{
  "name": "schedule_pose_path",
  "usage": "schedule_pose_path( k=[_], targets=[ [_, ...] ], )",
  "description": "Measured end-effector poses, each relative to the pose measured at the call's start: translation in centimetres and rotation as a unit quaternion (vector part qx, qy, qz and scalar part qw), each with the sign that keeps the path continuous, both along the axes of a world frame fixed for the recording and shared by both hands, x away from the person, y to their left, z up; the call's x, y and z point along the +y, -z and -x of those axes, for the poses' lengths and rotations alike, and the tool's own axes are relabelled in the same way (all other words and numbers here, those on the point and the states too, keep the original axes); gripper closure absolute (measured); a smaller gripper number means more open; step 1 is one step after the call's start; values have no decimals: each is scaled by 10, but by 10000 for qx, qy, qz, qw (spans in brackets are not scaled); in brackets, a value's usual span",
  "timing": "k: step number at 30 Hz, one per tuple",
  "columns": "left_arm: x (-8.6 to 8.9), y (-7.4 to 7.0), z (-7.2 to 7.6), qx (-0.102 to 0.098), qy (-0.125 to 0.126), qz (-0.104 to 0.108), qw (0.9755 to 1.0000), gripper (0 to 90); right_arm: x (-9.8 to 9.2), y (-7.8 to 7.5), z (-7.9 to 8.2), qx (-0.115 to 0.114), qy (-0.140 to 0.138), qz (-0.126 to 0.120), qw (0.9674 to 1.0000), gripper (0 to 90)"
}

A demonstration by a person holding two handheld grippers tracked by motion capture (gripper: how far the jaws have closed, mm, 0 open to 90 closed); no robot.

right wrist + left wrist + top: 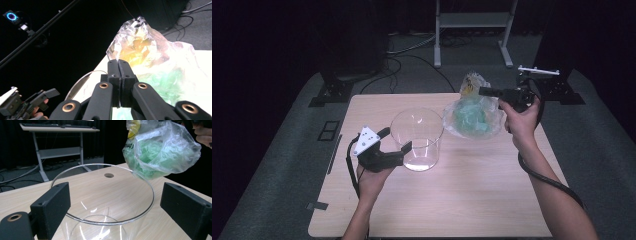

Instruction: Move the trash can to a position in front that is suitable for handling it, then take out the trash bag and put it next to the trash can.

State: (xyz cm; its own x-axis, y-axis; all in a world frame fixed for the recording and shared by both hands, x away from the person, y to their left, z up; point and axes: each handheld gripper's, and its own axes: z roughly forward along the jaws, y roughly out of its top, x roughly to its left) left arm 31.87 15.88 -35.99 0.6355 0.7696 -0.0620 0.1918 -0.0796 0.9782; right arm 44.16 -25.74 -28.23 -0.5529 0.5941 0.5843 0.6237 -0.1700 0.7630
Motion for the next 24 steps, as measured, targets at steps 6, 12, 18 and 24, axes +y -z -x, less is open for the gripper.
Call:
schedule_pose_path(
  k=[6, 12, 18, 24],
  targets=[
    [1, 0, 1, -2, -4, 16, 10000, 82, -3, 8, -1, 72, 91, 158, 9998, 896],
    [1, 0, 0, -10, -6, 28, 10000, 82, -4, 12, -2, 90, 109, 231, 9996, 896],
    [2, 1, -1, 15, -7, 27, 10000, 82, -1, 17, -4, 116, 88, 302, 9994, 896],
    [1, 1, -1, 3, 9, 11, 10000, 82, -2, 22, -5, 157, 90, 327, 9993, 896]
  ],
)
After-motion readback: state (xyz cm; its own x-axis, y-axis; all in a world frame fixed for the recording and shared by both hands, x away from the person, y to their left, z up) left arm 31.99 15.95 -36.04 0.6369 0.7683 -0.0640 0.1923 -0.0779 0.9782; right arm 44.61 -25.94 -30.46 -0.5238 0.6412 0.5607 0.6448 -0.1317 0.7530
